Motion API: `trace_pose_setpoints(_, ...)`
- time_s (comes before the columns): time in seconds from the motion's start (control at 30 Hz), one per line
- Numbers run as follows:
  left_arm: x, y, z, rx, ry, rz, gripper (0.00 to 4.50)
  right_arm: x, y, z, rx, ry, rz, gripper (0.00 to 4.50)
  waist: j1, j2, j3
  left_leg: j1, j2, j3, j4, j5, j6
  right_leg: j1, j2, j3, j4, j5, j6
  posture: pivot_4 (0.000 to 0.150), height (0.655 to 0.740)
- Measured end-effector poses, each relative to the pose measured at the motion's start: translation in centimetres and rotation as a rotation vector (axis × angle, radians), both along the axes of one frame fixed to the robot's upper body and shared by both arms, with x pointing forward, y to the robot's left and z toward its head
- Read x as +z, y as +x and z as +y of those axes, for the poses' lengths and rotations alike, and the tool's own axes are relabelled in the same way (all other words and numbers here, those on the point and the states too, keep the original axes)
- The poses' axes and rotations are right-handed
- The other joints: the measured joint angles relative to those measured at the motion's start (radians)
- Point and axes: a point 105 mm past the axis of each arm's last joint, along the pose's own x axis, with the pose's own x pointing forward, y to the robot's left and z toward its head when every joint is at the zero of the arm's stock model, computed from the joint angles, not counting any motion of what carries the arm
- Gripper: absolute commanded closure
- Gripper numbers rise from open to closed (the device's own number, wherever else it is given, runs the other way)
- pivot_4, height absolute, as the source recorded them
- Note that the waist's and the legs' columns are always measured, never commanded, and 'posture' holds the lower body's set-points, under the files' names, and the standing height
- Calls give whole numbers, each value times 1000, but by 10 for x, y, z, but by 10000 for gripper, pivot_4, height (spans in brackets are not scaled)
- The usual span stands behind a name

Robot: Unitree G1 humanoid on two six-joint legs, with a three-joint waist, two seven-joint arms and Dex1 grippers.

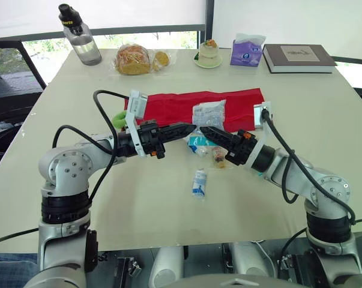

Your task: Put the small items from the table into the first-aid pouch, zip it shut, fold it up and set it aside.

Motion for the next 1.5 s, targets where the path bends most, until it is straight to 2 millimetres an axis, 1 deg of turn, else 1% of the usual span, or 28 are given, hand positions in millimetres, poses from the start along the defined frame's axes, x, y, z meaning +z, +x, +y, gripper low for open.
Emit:
trace_pose_setpoints(0.3,-4,-1,1,5,5,11,45000,-3,-1,0,5,-21,1,44921,0,0,0,0,0,0,0,0,0,0,0,0,0,0,0,1500,7332)
trace_pose_setpoints(0.4,-4,-3,4,7,24,9,45000,-4,-1,0,10,-31,1,44921,0,0,0,0,0,0,0,0,0,0,0,0,0,0,0,1500,7332)
trace_pose_setpoints(0.47,-3,0,9,32,45,-16,39787,-6,-1,-2,4,-39,1,44922,0,0,0,0,0,0,0,0,0,0,0,0,0,0,0,1500,7332)
trace_pose_setpoints(0.5,-4,4,11,56,57,-28,38019,-8,0,-4,-3,-45,4,44922,0,0,0,0,0,0,0,0,0,0,0,0,0,0,0,1500,7332)
trace_pose_setpoints(0.53,-5,8,16,86,71,-33,33820,-10,0,-6,-10,-52,9,44922,1,0,0,0,0,0,0,0,0,0,0,0,0,0,0,1500,7332)
trace_pose_setpoints(0.57,-7,14,21,120,84,-36,28499,-12,1,-8,-18,-55,15,44922,2,0,0,0,0,0,0,0,0,0,0,0,0,0,0,1500,7332)
trace_pose_setpoints(0.6,-9,19,28,155,100,-36,25600,-14,1,-10,-26,-56,22,44922,2,0,0,0,0,0,0,0,0,0,0,0,0,0,0,1500,7332)
trace_pose_setpoints(0.63,-10,23,30,177,114,-44,21042,-15,1,-11,-32,-54,26,44922,1,0,0,0,0,0,0,0,0,-1,0,0,0,0,0,1500,7332)
trace_pose_setpoints(0.67,-11,33,38,242,140,-64,16413,-15,1,-14,-41,-53,26,44922,3,0,0,0,0,0,0,0,0,-1,0,0,0,0,0,1500,7332)
trace_pose_setpoints(0.7,-12,38,42,274,152,-70,12858,-15,1,-14,-43,-51,23,44922,3,0,0,-1,0,0,0,0,0,-1,0,0,0,0,0,1500,7332)
trace_pose_setpoints(0.73,-13,43,46,308,169,-84,8270,-14,0,-15,-45,-48,18,44922,3,0,0,-1,0,1,0,0,0,-1,0,0,0,0,0,1500,7332)
trace_pose_setpoints(0.77,-16,52,55,374,209,-112,3169,-13,-2,-17,-47,-46,10,44922,3,0,0,-1,0,1,0,0,0,-1,0,0,0,0,0,1500,7332)
trace_pose_setpoints(0.8,-18,57,61,409,238,-124,888,-14,-3,-17,-47,-47,8,44922,3,0,0,-1,0,1,0,0,0,-1,0,0,0,0,0,1500,7332)
trace_pose_setpoints(0.83,-21,65,67,457,290,-148,888,-15,-3,-20,-56,-49,13,44922,3,0,0,-1,0,1,0,0,0,-1,0,0,0,0,0,1500,7332)
trace_pose_setpoints(0.87,-23,67,71,481,312,-153,888,-16,-3,-20,-57,-50,16,44922,3,0,0,-1,0,1,0,0,0,-1,0,0,0,0,0,1500,7332)
trace_pose_setpoints(0.93,-37,79,89,566,492,-200,888,-18,-3,-23,-67,-53,21,44922,2,0,0,-1,0,1,0,0,0,-2,0,1,0,0,0,1500,7332)
trace_pose_setpoints(1.0,-49,86,103,608,662,-261,888,-20,-2,-26,-82,-54,26,44922,2,0,0,-2,0,2,-1,0,0,-3,0,1,0,0,0,1500,7332)
trace_pose_setpoints(1.03,-50,87,105,611,686,-273,888,-20,-2,-27,-83,-54,26,44922,2,0,0,-2,0,2,-1,0,0,-3,0,1,0,0,0,1500,7332)
trace_pose_setpoints(1.07,-53,89,108,609,780,-340,888,-20,-2,-27,-84,-54,25,44922,3,0,0,-2,0,2,-1,0,0,-3,0,1,0,0,0,1500,7332)
trace_pose_setpoints(1.13,-56,91,110,597,881,-418,888,-19,-2,-27,-85,-52,23,44922,3,0,0,-2,1,2,-1,0,0,-3,0,1,0,0,0,1500,7332)
trace_pose_setpoints(1.23,-61,95,117,613,960,-477,888,-19,-2,-28,-91,-50,20,44922,4,0,0,-2,1,2,-1,0,0,-3,-1,1,0,0,0,1500,7332)
trace_pose_setpoints(1.3,-63,101,126,645,1018,-512,888,-19,-1,-29,-100,-48,17,44922,4,0,0,-2,1,2,-1,0,0,-3,-1,1,0,0,0,1500,7332)
trace_pose_setpoints(1.37,-62,105,125,649,1031,-539,888,-19,-1,-29,-103,-48,14,44922,5,0,0,-2,1,1,-1,0,0,-3,-1,1,0,0,0,1500,7332)
trace_pose_setpoints(1.5,-63,115,117,645,1027,-574,888,-19,-1,-29,-105,-53,4,44922,5,0,0,-3,0,2,0,0,0,-3,-1,1,0,0,0,1500,7332)
